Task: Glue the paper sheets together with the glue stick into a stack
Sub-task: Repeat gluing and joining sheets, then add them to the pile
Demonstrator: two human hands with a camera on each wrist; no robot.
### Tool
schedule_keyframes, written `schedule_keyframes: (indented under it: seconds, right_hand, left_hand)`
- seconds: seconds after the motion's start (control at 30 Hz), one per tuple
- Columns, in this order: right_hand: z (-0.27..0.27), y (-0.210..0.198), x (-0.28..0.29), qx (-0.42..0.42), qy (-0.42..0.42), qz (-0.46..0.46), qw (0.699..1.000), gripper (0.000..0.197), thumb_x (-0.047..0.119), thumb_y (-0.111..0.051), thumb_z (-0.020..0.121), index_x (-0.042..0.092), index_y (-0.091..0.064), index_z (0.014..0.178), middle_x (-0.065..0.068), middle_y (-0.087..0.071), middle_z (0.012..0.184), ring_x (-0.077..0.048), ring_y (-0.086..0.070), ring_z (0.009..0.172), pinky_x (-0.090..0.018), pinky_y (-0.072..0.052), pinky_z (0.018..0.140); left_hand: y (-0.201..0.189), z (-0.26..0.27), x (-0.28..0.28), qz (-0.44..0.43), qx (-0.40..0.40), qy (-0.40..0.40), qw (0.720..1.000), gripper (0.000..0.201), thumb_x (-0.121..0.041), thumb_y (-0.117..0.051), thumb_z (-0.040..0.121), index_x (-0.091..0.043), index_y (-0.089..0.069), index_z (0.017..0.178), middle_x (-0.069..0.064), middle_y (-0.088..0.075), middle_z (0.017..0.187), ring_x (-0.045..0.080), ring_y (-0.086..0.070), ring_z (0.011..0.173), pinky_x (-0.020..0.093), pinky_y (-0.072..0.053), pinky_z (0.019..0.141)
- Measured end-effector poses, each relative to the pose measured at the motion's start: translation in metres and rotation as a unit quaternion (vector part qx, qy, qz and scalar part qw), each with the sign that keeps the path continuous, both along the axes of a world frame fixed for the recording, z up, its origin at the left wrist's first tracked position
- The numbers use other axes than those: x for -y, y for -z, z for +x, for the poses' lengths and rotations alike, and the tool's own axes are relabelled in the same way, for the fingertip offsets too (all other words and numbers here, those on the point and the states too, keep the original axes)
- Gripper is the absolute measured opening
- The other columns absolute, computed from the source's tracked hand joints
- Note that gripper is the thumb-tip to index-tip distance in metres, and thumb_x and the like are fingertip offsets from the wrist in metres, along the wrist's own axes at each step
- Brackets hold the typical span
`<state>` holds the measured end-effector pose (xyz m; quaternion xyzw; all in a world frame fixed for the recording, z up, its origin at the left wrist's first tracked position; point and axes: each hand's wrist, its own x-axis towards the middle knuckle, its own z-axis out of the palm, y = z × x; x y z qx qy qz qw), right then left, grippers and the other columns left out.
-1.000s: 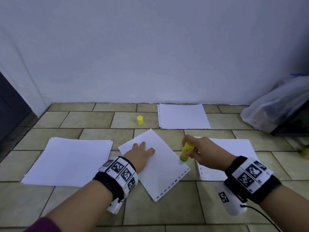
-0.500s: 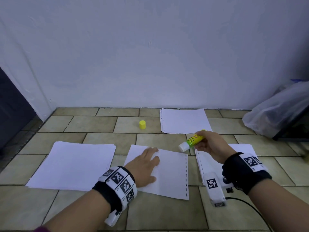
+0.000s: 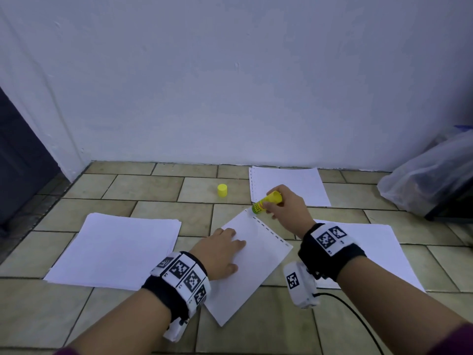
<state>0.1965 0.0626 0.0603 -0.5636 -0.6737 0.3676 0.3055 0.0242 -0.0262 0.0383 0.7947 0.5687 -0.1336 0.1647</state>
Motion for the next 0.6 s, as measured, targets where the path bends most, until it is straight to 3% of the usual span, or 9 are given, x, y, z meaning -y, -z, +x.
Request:
schedule_keyframes:
  seconds: [0.13,0.23,0.37,0.5,0.6]
  right_hand:
    - [-0.021,0.001,-0.005,0.063,-0.043,-0.001,0.997,0.016,0.019,-0.064,0.087,0.017,-0.053,0.098,-0.013,-0.064,0.096,-0.024,-0.059,0.079,-0.029,-0.048,0.067]
    - [-0.027,-0.002,-0.007,0.135,-0.058,-0.007,0.989,0.021,0.021,-0.061,0.089,0.016,-0.054,0.108,-0.014,-0.059,0.104,-0.026,-0.057,0.080,-0.034,-0.049,0.070]
    - [-0.018,-0.015,-0.004,0.235,-0.113,0.000,0.965,0.027,0.021,-0.057,0.092,0.011,-0.052,0.117,-0.013,-0.056,0.110,-0.023,-0.051,0.084,-0.025,-0.040,0.057]
    - [0.002,-0.023,0.005,0.297,-0.148,-0.010,0.943,0.027,0.021,-0.059,0.091,0.013,-0.053,0.116,-0.012,-0.056,0.112,-0.022,-0.052,0.086,-0.025,-0.040,0.065]
    - [0.023,-0.028,0.013,0.316,-0.152,-0.029,0.936,0.021,0.020,-0.060,0.090,0.014,-0.055,0.109,-0.009,-0.055,0.105,-0.021,-0.052,0.082,-0.023,-0.040,0.059]
  left_hand:
    - [-0.003,-0.001,-0.002,-0.031,0.005,0.000,0.999,0.074,-0.038,-0.057,0.091,-0.025,-0.018,0.152,0.009,-0.011,0.156,0.027,-0.015,0.142,0.038,-0.028,0.113]
    - [-0.004,-0.001,-0.002,-0.034,0.006,0.000,0.999,0.074,-0.037,-0.058,0.091,-0.025,-0.018,0.153,0.008,-0.010,0.156,0.027,-0.014,0.142,0.037,-0.027,0.114]
    - [-0.003,-0.002,-0.002,-0.033,0.008,-0.002,0.999,0.074,-0.039,-0.059,0.091,-0.026,-0.019,0.152,0.007,-0.010,0.156,0.026,-0.015,0.142,0.036,-0.027,0.113]
    - [-0.003,-0.002,-0.004,-0.036,0.003,-0.005,0.999,0.074,-0.038,-0.059,0.091,-0.027,-0.020,0.152,0.006,-0.012,0.156,0.025,-0.016,0.141,0.038,-0.030,0.112]
    - [-0.003,-0.002,-0.004,-0.035,-0.010,0.005,0.999,0.068,-0.026,-0.054,0.094,-0.026,-0.018,0.152,0.008,-0.010,0.156,0.025,-0.016,0.142,0.039,-0.031,0.112]
